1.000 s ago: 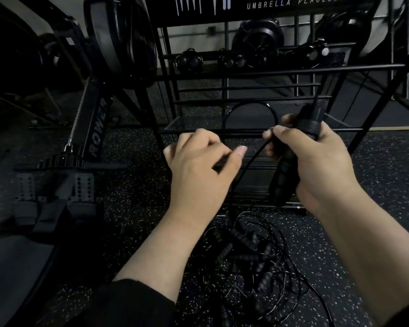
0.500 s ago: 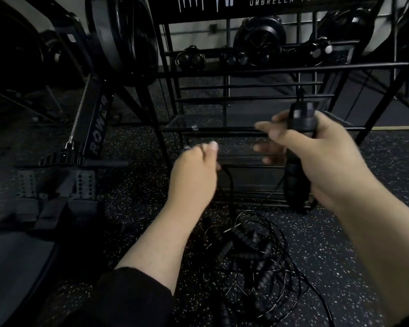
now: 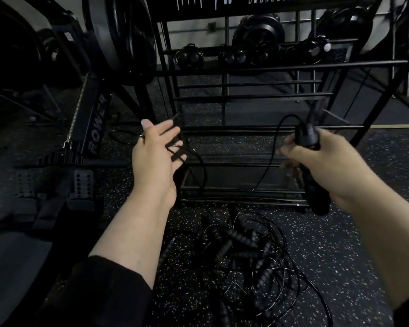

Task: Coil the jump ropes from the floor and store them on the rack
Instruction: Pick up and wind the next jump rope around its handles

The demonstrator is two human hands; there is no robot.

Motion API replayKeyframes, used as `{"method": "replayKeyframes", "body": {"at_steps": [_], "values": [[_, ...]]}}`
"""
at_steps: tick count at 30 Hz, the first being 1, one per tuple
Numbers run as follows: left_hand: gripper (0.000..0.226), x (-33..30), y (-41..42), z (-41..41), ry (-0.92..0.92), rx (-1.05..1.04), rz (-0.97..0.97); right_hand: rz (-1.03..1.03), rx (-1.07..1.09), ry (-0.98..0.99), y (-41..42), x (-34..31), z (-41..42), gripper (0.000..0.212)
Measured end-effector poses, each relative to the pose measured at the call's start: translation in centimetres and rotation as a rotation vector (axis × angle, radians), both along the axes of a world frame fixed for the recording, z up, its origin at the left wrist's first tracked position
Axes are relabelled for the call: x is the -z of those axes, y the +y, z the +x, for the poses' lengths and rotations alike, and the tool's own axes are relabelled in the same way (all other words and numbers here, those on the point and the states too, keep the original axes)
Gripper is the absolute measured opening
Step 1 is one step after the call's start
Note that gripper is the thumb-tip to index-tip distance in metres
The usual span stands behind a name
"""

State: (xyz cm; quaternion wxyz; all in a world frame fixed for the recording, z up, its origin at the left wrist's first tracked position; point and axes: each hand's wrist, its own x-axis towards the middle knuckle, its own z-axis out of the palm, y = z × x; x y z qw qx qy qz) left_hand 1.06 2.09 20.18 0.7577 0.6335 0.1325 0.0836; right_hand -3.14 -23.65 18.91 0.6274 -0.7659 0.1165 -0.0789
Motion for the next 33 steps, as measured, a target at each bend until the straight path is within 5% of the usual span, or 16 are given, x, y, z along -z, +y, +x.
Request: {"method": "replayKeyframes", "body": {"at_steps": [10, 18, 26, 28, 33], "values": [[0.058, -1.3, -0.1, -0.7, -0.218, 0.060, -0.175, -0.281, -0.126, 0.108, 1.7, 2.4, 0.3, 0.009], [0.061, -2.0, -1.6, -1.3, -0.235, 0.252, -0.293, 0.019, -0.261, 0.145, 6.7, 6.2, 0.5, 0.016], [0.062, -2.3, -3.1, -1.8, -0.231, 0.395, -0.454, 0.033, -0.178, 0.065, 10.2, 7.1, 0.0, 0.012], [0.060, -2.0, -2.6, -1.4, -0.181, 0.386, -0.340, 0.051, -0.122, 0.033, 9.7, 6.5, 0.3, 0.010], [0.065, -0.6, -1.3, -1.6, 0.100, 0.387, 0.532, 0.203, 0.002, -0.010, 7.4, 4.4, 1.1, 0.010]]}}
